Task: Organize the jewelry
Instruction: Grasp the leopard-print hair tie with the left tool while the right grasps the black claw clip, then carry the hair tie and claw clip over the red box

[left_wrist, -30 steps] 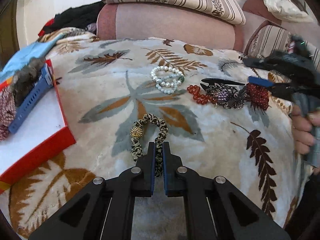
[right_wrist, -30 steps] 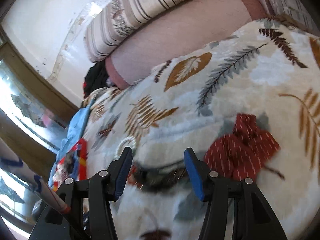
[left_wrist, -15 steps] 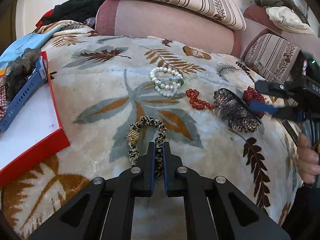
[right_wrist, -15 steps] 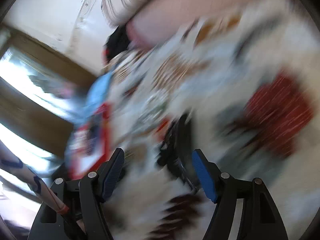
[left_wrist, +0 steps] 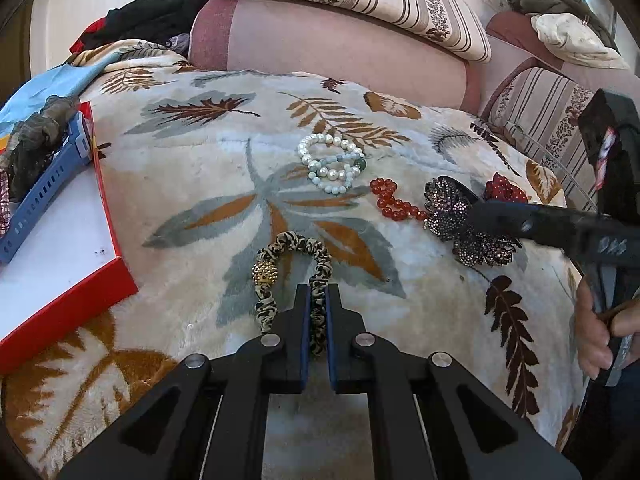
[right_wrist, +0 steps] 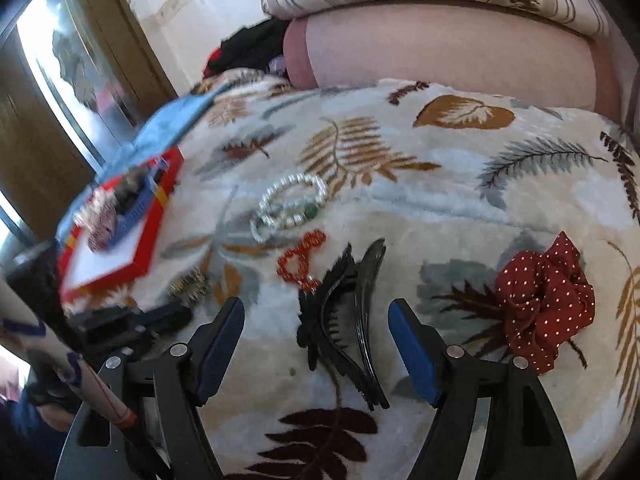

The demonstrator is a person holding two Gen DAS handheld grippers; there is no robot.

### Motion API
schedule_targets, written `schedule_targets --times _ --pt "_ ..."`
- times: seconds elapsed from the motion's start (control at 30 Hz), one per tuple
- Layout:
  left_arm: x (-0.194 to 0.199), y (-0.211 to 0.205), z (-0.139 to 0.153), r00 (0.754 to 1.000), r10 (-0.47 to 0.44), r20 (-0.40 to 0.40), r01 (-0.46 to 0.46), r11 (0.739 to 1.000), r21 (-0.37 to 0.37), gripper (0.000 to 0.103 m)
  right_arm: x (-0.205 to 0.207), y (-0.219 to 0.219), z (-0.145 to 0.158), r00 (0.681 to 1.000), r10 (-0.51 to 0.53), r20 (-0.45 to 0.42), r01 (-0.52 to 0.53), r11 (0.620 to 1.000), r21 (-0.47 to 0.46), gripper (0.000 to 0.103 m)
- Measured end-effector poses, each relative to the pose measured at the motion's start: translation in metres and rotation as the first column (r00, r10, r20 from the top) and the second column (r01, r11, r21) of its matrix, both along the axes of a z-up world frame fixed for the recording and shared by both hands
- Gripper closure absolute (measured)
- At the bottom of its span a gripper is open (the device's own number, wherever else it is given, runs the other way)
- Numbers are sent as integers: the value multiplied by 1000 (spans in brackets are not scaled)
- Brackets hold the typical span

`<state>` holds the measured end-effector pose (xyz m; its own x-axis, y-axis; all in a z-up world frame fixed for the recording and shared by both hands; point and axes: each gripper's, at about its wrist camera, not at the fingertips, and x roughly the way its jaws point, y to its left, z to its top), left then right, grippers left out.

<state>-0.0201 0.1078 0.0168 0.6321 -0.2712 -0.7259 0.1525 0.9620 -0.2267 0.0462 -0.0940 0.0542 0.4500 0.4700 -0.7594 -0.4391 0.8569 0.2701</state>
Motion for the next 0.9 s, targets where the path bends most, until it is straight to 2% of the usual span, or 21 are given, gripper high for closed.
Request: schedule_targets --times 0.07,0.13,0.2,0.3,0.53,0.9 --pt "0 -1 0 1000 -1 1 1 1000 4 96 -1 5 -5 1000 6 11 -6 999 -48 27" --pt "0 -1 1 1000 -2 2 2 1000 7 96 1 9 -9 1000 9 3 -9 997 -72 38" --pt "0 -2 2 1000 -3 2 3 1000 9 96 1 13 -15 1000 22 -7 -22 995 -95 54" --pt "-1 -2 2 1000 -5 5 5 1000 7 96 -1 17 -20 1000 18 10 -16 988 -154 66" --pt "-4 -4 10 999 -14 41 15 1000 -16 96 0 3 -8 1000 -24 3 25 998 -64 66" --pt "-13 -4 25 994 16 111 -16 1000 -5 96 -19 -16 26 993 -100 64 92 989 120 66"
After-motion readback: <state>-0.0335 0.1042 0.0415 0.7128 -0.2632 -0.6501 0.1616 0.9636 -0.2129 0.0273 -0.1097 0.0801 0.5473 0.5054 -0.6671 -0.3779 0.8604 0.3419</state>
